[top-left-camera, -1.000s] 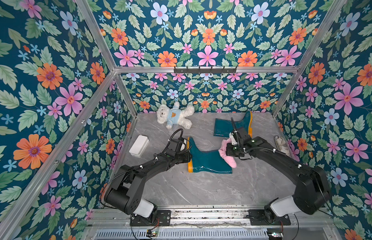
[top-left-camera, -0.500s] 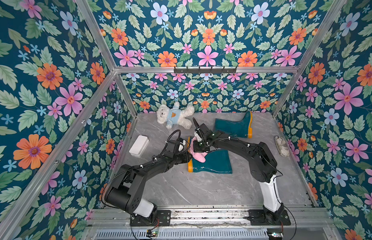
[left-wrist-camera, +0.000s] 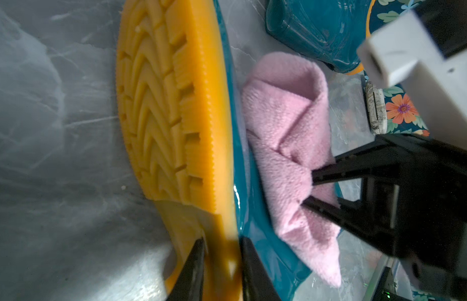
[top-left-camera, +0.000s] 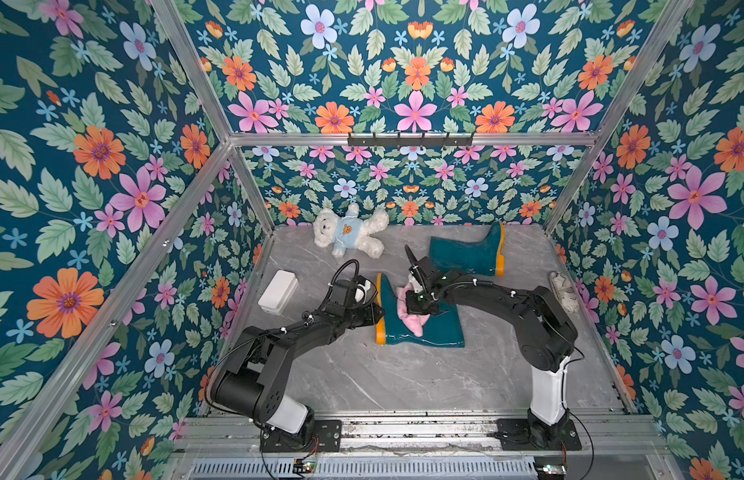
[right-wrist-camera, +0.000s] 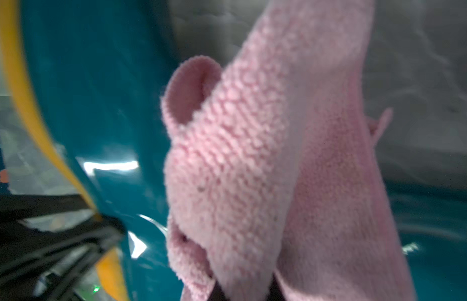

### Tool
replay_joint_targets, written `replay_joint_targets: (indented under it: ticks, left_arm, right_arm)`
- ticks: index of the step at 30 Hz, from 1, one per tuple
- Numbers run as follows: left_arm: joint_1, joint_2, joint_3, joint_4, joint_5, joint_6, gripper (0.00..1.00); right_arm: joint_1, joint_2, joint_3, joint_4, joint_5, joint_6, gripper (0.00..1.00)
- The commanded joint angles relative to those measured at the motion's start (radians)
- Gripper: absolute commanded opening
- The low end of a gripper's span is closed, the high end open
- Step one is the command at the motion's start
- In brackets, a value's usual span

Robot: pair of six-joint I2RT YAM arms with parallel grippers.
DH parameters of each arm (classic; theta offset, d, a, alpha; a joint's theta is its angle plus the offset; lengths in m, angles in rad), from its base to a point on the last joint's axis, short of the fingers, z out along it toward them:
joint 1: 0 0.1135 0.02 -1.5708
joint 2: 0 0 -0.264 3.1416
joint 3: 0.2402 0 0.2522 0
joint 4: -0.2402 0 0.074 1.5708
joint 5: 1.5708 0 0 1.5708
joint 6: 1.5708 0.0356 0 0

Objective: Wipe the rubber boots with a cloth
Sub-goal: Wipe the dirt off the rubber boot.

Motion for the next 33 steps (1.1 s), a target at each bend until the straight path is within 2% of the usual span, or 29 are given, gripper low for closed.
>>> replay_joint_targets:
  ticks: [1,8,13,18,21,26,30,33]
  left_arm:
    - [0.006,0.022,-0.009,-0.104,-0.084,0.017,0.25]
    - [0.007,0.025,-0.004,-0.102,-0.075,0.012,0.25]
    - [0.007,0.027,-0.002,-0.102,-0.070,0.013,0.25]
    - [0.007,0.028,-0.003,-0.093,-0.061,0.010,0.24]
    - [0.007,0.031,-0.001,-0.093,-0.061,0.007,0.24]
    - [0.007,0.037,0.001,-0.092,-0.059,0.007,0.24]
    - [0.007,0.041,0.002,-0.090,-0.057,0.007,0.24]
    - [0.007,0.039,0.002,-0.092,-0.059,0.009,0.24]
  right_arm:
    - [-0.055,-0.062,-0.093,-0.083,0.063,-0.016,0.00]
    - [-0.214,-0.193,-0.254,-0.094,0.090,-0.071,0.00]
    - [-0.228,-0.173,-0.179,-0.118,0.080,-0.099,0.00]
    - [-0.089,-0.094,-0.002,-0.129,0.068,-0.064,0.00]
    - [0.018,-0.015,0.117,-0.123,0.044,-0.027,0.00]
    - [0.132,0.125,0.271,-0.108,-0.002,0.010,0.00]
    - [0.184,0.194,0.318,-0.139,-0.008,-0.002,0.00]
    - [0.180,0.154,0.236,-0.133,0.027,0.002,0.00]
